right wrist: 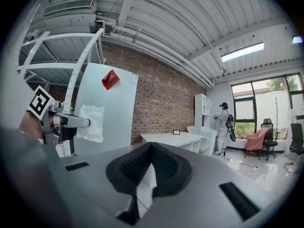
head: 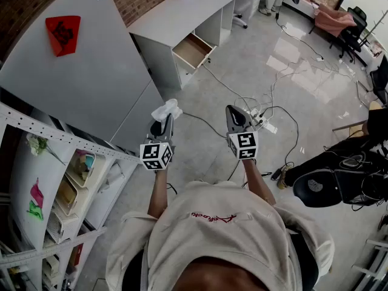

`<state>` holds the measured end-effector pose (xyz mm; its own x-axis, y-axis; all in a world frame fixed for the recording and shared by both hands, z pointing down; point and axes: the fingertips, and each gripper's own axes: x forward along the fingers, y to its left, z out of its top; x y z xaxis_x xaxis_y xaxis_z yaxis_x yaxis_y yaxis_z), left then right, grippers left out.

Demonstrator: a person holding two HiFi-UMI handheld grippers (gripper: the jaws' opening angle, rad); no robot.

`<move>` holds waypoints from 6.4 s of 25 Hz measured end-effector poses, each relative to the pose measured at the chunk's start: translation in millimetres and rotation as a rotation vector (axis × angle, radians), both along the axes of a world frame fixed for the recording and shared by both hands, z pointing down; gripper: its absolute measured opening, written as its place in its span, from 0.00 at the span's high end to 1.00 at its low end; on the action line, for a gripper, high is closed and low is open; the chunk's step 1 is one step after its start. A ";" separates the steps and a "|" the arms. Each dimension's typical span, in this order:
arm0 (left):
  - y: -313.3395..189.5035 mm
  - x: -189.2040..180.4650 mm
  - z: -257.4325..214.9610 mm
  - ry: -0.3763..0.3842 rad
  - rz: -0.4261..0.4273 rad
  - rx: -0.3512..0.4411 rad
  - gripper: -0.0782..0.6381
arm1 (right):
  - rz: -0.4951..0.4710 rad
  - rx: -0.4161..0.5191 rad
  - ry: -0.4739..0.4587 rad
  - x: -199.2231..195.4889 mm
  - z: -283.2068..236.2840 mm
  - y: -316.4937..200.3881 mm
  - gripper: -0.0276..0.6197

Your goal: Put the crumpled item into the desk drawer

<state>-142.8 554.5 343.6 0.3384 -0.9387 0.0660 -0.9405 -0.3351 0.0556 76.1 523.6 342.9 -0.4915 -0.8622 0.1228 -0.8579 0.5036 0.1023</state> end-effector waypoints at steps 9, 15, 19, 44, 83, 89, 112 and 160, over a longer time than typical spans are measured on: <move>-15.2 -2.7 -4.8 -0.005 0.006 0.013 0.74 | 0.003 0.001 0.003 -5.1 -0.9 -9.5 0.94; -26.9 -9.1 -5.5 -0.030 0.003 0.027 0.74 | 0.018 0.010 -0.032 -5.6 -1.9 -14.7 0.94; -32.7 -17.6 -0.6 -0.046 -0.003 0.025 0.74 | 0.044 0.020 -0.021 -10.2 -1.5 -16.7 0.94; -36.6 -48.5 29.0 -0.035 0.032 -0.027 0.74 | 0.041 0.002 -0.003 -50.5 12.2 -16.8 0.94; -369.3 18.1 24.8 -0.059 -0.068 -0.068 0.74 | -0.123 -0.036 -0.012 -13.1 20.1 -366.4 0.94; -390.3 18.6 36.6 -0.047 -0.077 -0.097 0.74 | -0.133 -0.067 0.007 -10.9 32.3 -386.1 0.94; -591.2 -0.6 34.1 0.018 0.055 -0.090 0.74 | -0.028 -0.052 0.053 -37.9 18.7 -558.0 0.94; -740.9 19.0 146.9 -0.074 0.001 -0.323 0.74 | -0.156 -0.213 0.041 -3.0 124.4 -758.8 0.94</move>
